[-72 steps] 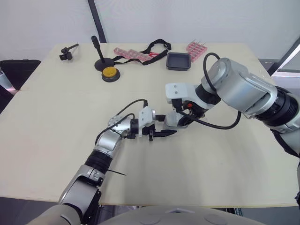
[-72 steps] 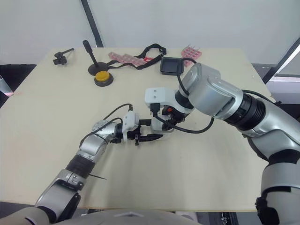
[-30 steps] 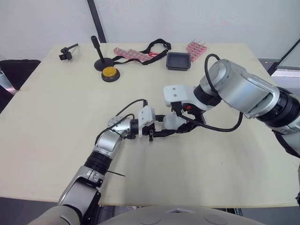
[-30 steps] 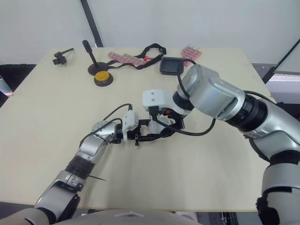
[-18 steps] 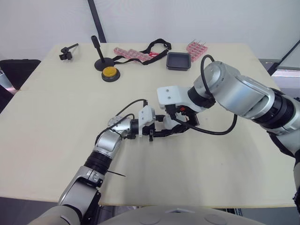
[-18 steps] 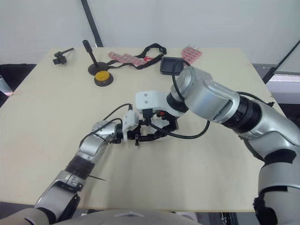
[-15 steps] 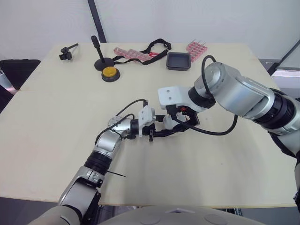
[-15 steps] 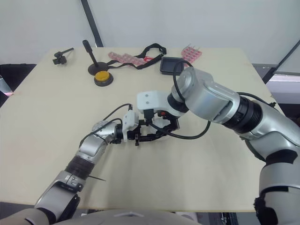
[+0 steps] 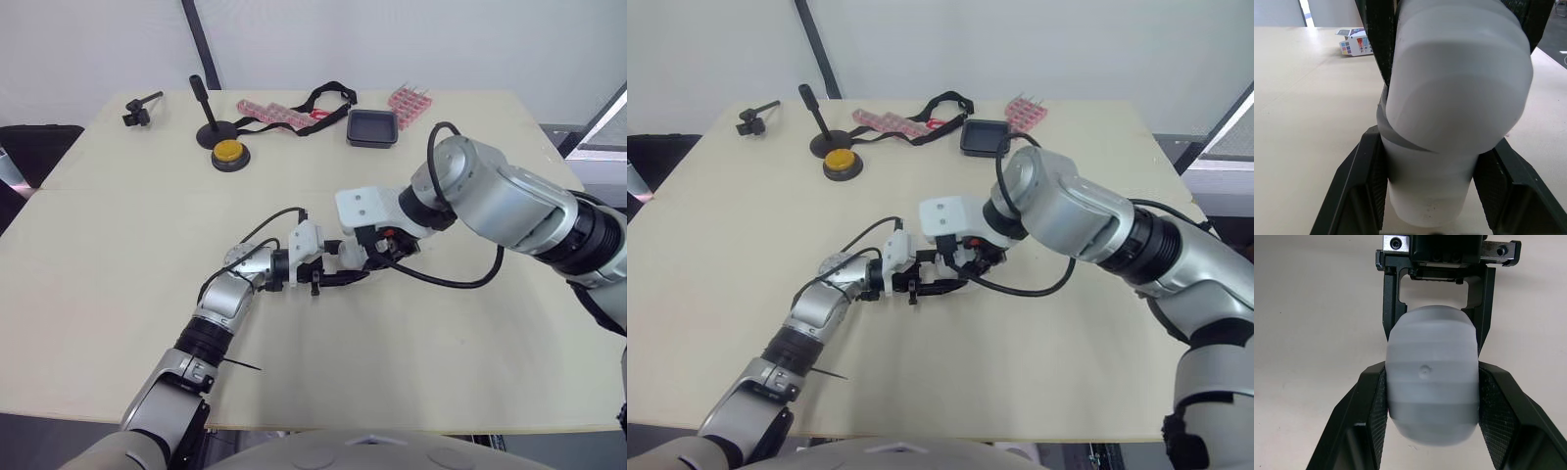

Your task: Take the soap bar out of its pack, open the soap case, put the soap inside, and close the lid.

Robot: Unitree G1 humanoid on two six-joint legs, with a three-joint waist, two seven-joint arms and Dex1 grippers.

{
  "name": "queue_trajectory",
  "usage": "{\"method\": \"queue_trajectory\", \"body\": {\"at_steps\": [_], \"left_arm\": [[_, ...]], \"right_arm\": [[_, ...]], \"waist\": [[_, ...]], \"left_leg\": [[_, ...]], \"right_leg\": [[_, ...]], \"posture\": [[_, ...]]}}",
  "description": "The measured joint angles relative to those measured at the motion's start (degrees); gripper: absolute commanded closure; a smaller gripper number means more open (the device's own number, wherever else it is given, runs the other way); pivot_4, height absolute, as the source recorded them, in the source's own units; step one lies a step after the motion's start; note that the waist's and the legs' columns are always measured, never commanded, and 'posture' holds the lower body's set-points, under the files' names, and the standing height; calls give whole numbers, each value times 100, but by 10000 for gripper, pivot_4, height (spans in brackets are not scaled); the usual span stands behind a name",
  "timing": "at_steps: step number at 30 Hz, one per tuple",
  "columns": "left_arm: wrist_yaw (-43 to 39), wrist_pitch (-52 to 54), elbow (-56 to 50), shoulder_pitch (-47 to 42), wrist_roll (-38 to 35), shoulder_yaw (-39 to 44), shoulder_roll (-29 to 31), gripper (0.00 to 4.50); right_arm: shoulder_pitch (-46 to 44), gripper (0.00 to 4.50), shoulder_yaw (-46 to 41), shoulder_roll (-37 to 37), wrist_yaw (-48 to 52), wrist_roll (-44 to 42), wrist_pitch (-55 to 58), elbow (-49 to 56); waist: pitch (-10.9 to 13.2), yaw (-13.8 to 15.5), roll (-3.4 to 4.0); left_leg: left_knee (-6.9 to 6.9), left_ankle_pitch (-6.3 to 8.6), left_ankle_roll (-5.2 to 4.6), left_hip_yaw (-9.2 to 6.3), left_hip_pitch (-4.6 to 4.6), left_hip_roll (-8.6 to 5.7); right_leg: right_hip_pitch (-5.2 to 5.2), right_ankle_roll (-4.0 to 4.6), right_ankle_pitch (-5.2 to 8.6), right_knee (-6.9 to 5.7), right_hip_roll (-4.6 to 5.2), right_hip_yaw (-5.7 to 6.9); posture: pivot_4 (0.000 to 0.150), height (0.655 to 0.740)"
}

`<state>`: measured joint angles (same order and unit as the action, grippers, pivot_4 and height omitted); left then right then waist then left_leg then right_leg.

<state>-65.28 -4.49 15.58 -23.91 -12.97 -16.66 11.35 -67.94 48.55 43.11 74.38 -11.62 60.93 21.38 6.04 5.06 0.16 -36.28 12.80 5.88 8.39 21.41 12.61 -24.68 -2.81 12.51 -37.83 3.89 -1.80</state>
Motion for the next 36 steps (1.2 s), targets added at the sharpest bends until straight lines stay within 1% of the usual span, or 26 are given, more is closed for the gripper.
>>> {"method": "queue_trajectory", "body": {"at_steps": [6, 13, 18, 22, 26, 36], "left_arm": [[-2, 36, -37, 1, 0, -5, 13, 26038], [-15, 52, -82, 26, -6, -11, 31, 26038], [-14, 52, -91, 39, -14, -8, 34, 26038], [-15, 78, -91, 44, -52, -11, 41, 26038], [-25, 98, -96, 47, -75, -17, 68, 26038], [-32, 101, -95, 46, -93, -16, 95, 26038]], "right_arm": [[-6, 24399, -81, -41, 12, -46, 183, -6], [287, 24399, -811, -41, -51, -452, 447, -16], [563, 24399, -1082, -30, -221, -626, 549, 23], [814, 24399, -1204, 42, -365, -675, 539, 56], [1010, 24399, -1341, 284, -423, -745, 537, 184], [1143, 24399, -1446, 273, -567, -851, 491, 220]], "waist": [[0, -1, 0], [1, 4, -2], [1, 4, -2], [1, 6, -2], [1, 13, -3], [1, -10, -2]], "left_leg": [[1, 0, 0, 0, 0, 0], [4, 0, 0, 0, 3, 0], [6, 0, 0, 0, 2, 1], [6, 0, 0, 0, 2, 1], [9, 0, 0, 0, 0, 1], [11, -1, 2, 0, -2, 2]], "right_leg": [[0, 0, 0, 3, 0, 1], [0, -1, 0, 7, -1, 1], [1, -1, 0, 10, -2, 1], [1, -1, -1, 12, -2, 1], [5, -1, -1, 15, -4, 1], [6, 1, 0, 16, -4, 0]], "posture": [[1500, 7291], [1500, 7291], [1500, 7291], [1500, 7291], [1500, 7291], [1500, 7291]]}}
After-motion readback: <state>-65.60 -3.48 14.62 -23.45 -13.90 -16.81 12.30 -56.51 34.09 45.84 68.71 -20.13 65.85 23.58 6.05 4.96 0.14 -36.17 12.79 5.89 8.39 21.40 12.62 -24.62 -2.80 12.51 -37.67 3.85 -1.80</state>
